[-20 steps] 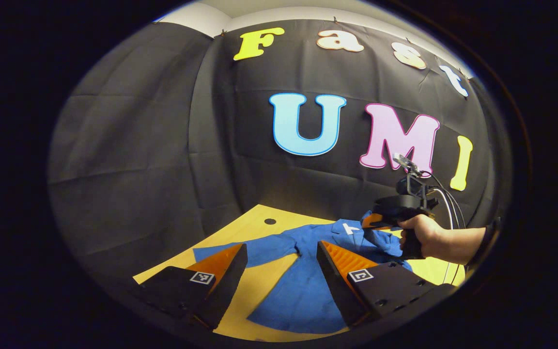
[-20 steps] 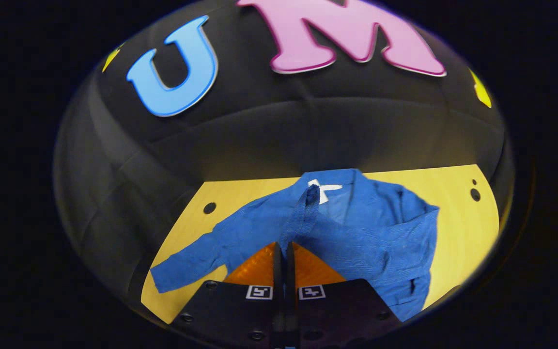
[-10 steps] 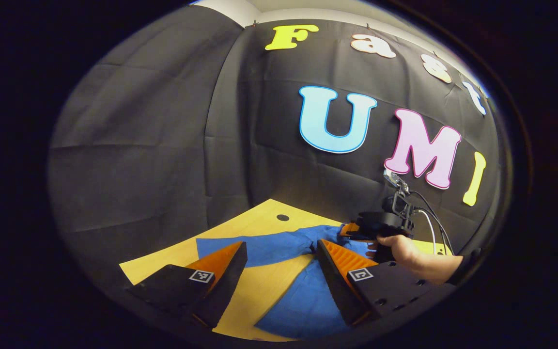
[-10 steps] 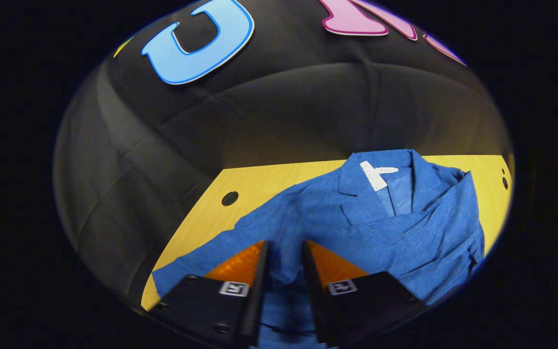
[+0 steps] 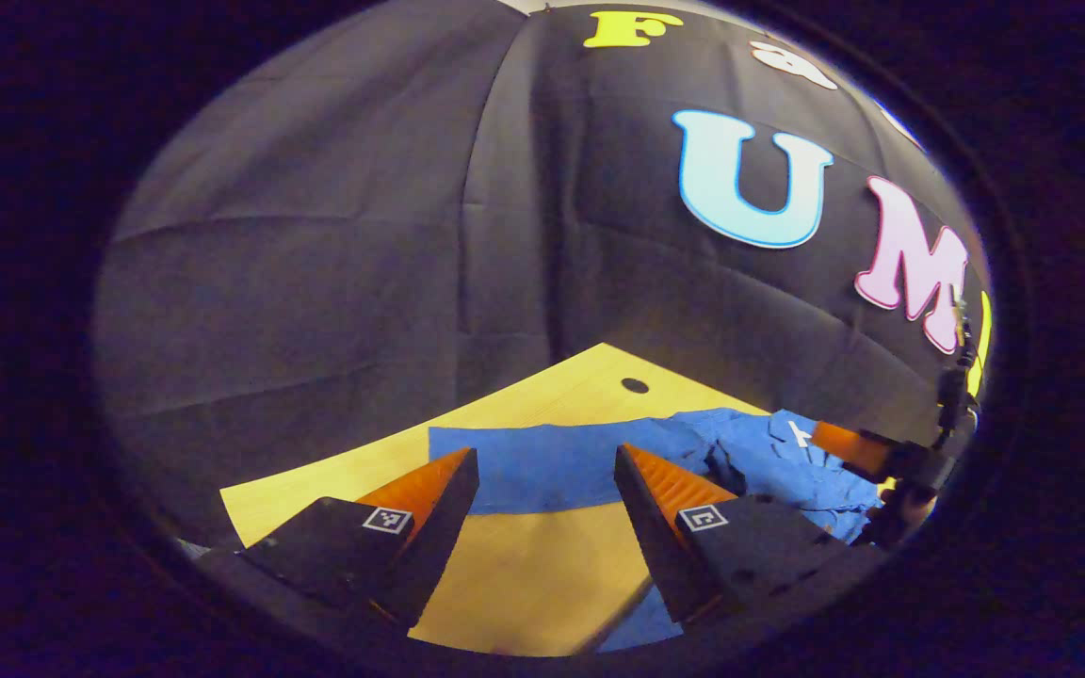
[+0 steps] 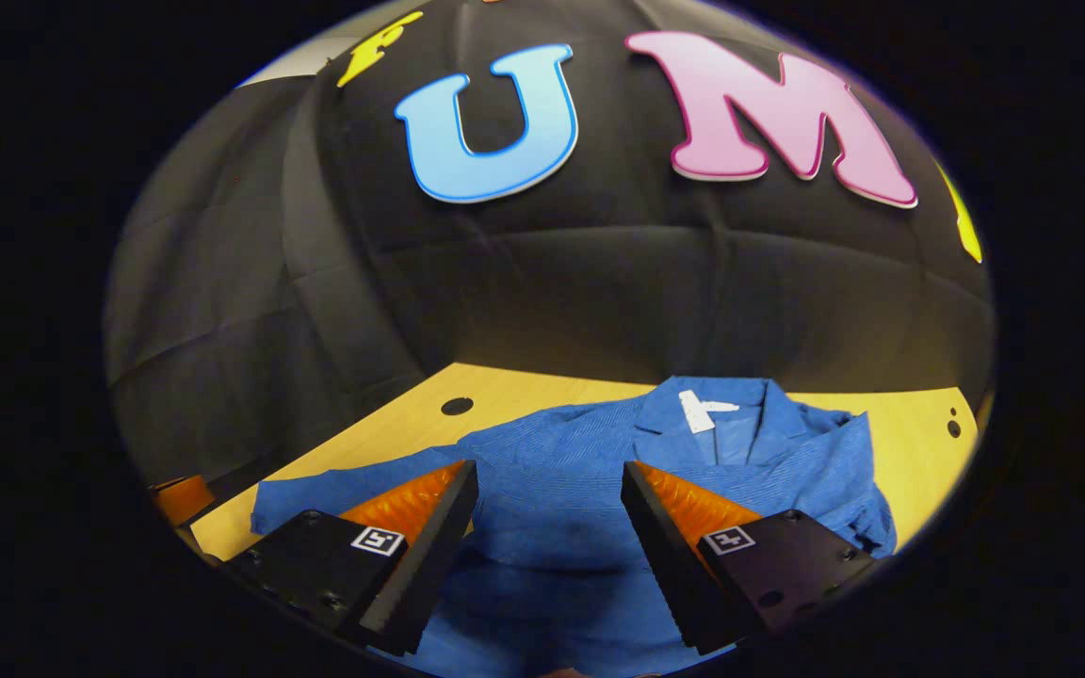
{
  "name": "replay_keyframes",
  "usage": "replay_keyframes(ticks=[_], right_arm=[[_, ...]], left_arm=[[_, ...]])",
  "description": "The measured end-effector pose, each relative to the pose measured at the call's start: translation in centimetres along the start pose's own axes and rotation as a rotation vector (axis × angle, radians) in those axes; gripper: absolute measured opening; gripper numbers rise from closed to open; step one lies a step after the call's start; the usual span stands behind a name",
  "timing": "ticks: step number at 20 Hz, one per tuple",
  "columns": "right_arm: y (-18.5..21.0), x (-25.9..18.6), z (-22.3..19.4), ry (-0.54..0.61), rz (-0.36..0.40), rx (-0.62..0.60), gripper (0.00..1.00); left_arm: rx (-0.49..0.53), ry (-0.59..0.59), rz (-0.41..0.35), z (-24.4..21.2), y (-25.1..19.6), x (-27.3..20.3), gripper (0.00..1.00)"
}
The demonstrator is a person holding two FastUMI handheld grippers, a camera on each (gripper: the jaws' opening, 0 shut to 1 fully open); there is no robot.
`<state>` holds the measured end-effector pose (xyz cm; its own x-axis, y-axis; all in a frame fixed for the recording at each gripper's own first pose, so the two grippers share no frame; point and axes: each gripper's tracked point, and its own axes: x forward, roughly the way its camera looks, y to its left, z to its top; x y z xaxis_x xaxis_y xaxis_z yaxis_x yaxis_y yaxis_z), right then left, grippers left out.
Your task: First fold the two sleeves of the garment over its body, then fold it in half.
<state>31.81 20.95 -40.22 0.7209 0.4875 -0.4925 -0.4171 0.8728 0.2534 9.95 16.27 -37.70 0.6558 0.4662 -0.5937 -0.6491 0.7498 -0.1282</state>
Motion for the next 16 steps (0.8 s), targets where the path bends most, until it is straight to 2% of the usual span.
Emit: replay_keyframes(ticks=[2, 4, 6, 8, 12, 15, 16], right_arm=[[-1.3, -2.8, 0.5, -0.059, -0.02, -0.004, 0.98], [-3.4, -5.6, 0.4, -0.088, -0.071, 0.031, 0.98], [-5.6, -7.7, 0.0, -0.094, -0.097, 0.025, 0.98], [-8.6, -11.0, -0.5, -0.12, -0.152, -0.045, 0.99], [-13.0, -16.9, -2.2, -0.131, -0.226, -0.154, 0.98], [-15.0, -19.5, -3.0, -0.113, -0.265, -0.159, 0.98], [-15.7, -20.1, -3.1, -0.111, -0.285, -0.161, 0.98]], left_arm=[[-0.001, 0.068, 0.074, -1.3, 2.8, 1.8, 0.86], [-0.002, 0.105, 0.096, -2.0, 3.8, 3.5, 0.83], [-0.015, 0.145, 0.093, -2.2, 4.5, 5.8, 0.82], [-0.006, 0.198, 0.083, -2.7, 4.8, 7.3, 0.84], [0.102, 0.285, 0.121, -4.2, 3.5, 9.9, 0.83], [0.153, 0.37, 0.137, -6.4, 3.0, 11.3, 0.83], [0.143, 0.327, 0.141, -5.4, 2.9, 11.4, 0.83]])
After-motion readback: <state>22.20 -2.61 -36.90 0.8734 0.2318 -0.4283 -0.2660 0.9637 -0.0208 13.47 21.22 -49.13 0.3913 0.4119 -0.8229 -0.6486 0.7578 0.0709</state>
